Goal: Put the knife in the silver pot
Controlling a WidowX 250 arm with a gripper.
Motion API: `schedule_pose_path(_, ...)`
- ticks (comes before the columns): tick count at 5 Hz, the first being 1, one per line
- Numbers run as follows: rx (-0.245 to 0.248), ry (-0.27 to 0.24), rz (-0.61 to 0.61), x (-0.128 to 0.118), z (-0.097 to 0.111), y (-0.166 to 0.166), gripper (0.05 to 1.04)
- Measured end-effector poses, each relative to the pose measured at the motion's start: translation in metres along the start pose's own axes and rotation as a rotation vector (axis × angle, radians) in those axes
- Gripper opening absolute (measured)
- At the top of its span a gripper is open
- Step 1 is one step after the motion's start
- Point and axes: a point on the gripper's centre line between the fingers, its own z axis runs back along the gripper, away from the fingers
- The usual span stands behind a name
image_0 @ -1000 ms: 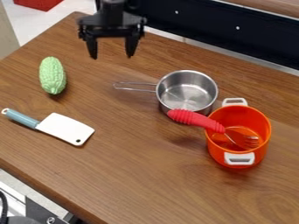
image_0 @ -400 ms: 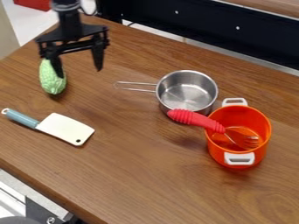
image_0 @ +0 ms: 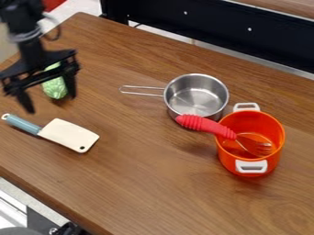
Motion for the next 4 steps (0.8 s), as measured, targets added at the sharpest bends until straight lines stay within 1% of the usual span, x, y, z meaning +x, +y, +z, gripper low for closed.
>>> schedule_pose_path(1, -0.003, 0.013, 0.131, -0.002, -0.009, 0.025, 0.999)
schedule_pose_path(2, -0.004, -0.017, 0.238, 0.003, -0.013, 0.038, 0.999)
schedule_pose_path(3, -0.006, -0.059, 0.347, 0.004, -0.029, 0.046, 0.999)
schedule_pose_path(4, 0.007, -0.045, 0.443, 0.006, -0.043, 0.047, 1.000)
